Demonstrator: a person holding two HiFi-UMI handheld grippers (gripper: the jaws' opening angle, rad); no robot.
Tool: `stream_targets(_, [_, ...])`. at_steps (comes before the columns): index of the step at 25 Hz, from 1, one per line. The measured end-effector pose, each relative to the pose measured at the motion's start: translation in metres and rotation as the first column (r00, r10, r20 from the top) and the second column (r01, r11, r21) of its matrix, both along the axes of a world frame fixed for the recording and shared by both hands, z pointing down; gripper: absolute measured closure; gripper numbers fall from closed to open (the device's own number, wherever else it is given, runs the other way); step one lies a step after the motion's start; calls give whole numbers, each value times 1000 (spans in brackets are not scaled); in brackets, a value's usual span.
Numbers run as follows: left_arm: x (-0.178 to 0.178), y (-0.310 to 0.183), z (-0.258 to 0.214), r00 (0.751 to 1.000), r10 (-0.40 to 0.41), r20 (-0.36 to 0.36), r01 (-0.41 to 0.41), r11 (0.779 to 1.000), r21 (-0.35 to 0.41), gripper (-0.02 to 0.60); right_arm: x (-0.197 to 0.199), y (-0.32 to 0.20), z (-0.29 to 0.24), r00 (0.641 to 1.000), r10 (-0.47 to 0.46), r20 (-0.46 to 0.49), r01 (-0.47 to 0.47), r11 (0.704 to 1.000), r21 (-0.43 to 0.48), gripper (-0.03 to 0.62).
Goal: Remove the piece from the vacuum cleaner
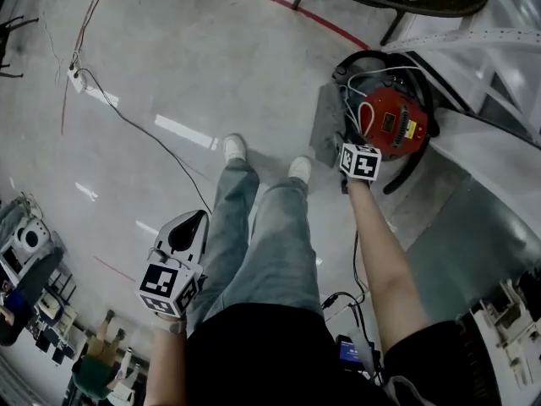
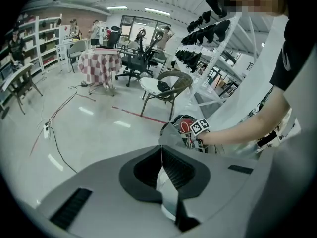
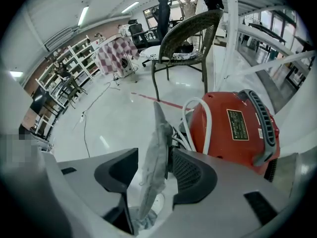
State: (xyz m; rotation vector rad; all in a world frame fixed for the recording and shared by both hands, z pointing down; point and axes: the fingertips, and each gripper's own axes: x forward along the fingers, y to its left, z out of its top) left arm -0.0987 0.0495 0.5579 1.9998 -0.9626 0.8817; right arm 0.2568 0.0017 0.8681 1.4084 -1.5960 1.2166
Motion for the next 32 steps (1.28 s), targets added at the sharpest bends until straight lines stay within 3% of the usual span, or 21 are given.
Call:
stream_targets(4, [-4,18,14,1000,-6,9,6,999,-32,563,-11,-5,18,999,-47,-6,47,999,-8,361])
stream_targets(8, [-7,27,29,999,-39,1,39,998,-50,563,-11,-10,24,993,-55,-109,54,998,-12,391])
stream_targets(13, [-5,35,37,999,-49,-9,48,996,-75,563,-14,-7,26,980,-63,-189,61,998,-15,358])
stream_targets(19, [-13,37,38,998,-66,-3,65,995,-77,563,-12,-9,29,967,-50,-250,37,998,-54,355])
stream_targets(21, [-15,37,38,997,-74,-4,73,994,-78,563,-9,-8,28,959,-35,-281,14,997,-75,313])
stream_targets(22, [-16,37,38,997,-76,-5,75,994,-78,563,-8,-7,28,957,-27,-290,-1,996,-94,287])
stream_targets(27, [-19,41,41,997,-72,-9,70,994,-89,563,-4,10,44,953,-4,-303,-64,974,-216,290])
stream_targets(32, [-26,47,45,998,-70,-7,69,993,-98,563,-2,7,44,940,27,-341,-94,979,-182,301])
